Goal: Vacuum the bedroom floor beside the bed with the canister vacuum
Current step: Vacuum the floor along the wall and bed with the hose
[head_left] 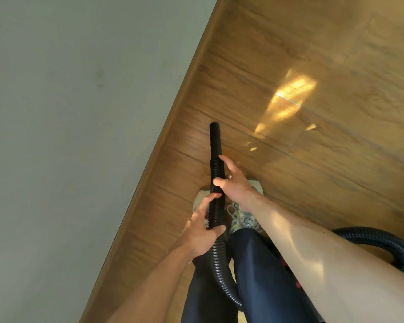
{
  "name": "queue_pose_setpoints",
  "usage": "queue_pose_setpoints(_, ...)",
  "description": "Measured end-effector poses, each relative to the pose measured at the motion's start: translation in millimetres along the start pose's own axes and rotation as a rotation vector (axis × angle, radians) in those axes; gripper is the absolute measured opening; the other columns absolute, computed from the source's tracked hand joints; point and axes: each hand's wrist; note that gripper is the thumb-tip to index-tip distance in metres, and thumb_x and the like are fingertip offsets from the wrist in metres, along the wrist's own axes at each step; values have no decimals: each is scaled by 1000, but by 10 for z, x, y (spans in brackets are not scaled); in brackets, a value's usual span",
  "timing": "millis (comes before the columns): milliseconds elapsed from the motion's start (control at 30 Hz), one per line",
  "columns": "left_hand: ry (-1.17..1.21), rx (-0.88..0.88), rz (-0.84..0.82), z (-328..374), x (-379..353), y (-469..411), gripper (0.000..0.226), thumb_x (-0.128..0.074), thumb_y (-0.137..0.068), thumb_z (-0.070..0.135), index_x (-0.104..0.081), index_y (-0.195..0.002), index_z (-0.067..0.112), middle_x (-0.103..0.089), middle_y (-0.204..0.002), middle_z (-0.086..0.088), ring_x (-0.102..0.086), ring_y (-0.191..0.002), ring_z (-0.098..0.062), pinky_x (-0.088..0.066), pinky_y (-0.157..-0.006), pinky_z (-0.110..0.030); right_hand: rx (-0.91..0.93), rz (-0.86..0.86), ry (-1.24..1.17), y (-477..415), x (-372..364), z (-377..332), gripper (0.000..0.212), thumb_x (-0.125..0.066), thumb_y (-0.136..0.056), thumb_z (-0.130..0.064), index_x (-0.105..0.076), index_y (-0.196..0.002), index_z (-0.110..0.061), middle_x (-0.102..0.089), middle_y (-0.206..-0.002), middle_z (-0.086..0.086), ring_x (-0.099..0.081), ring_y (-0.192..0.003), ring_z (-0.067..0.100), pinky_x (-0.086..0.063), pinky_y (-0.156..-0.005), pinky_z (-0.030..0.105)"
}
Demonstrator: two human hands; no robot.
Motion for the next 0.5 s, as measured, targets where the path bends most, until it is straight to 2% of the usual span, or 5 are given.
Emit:
queue_pose_setpoints(100, -22, -16, 12, -44, -7, -1, 74, -67, -90, 7, -38, -126, 65, -61, -116, 12, -61, -107, -12, -55, -95, -44, 0, -15, 3, 2, -4, 16, 70, -59, -91, -11, -33, -145, -47, -56, -128, 4, -58, -114, 20, -49, -102, 41)
queue_pose_setpoints(233, 33, -18, 42, -209, 66, 52, 74, -66, -91, 4, -37, -128, 62, -59, -117, 10, -59, -106, -5, -57, -92, -38, 4, -52, 55, 9, -183, 25, 71, -60, -92, -10, -31, -147, -46, -53, -130, 1, -57, -115, 20, -50, -93, 31)
queue_pose_setpoints(300, 82, -2, 55, -359, 102, 92, 76, -66, -91, 3, -37, -130, 61, -57, -118, 9, -59, -108, -9, -58, -89, -36, 16, -61, 112, 7, -338, 52, 72, -60, -93, -9, -30, -148, -43, -49, -128, -2, -55, -115, 20, -49, -95, 32)
queue_pose_setpoints(433, 204, 48, 96, -708, 203, 176, 78, -67, -90, 1, -41, -123, 67, -56, -124, 4, -58, -117, -23, -56, -93, -52, 47, -85, 206, 8, -745, 162, 75, -61, -92, -8, -28, -151, -39, -50, -135, 1, -57, -115, 23, -52, -99, 40)
queue_pose_setpoints(500, 278, 64, 119, -891, 268, 219, 77, -65, -91, -2, -42, -125, 63, -57, -123, -1, -59, -114, -23, -59, -86, -50, 58, -122, 241, 10, -968, 220, 77, -61, -91, -8, -27, -153, -38, -50, -136, 2, -58, -114, 23, -53, -96, 36)
Point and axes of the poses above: each hand's wrist, its own y-axis away from the middle knuckle, its own x-axis out of the back of the hand, z = x × y
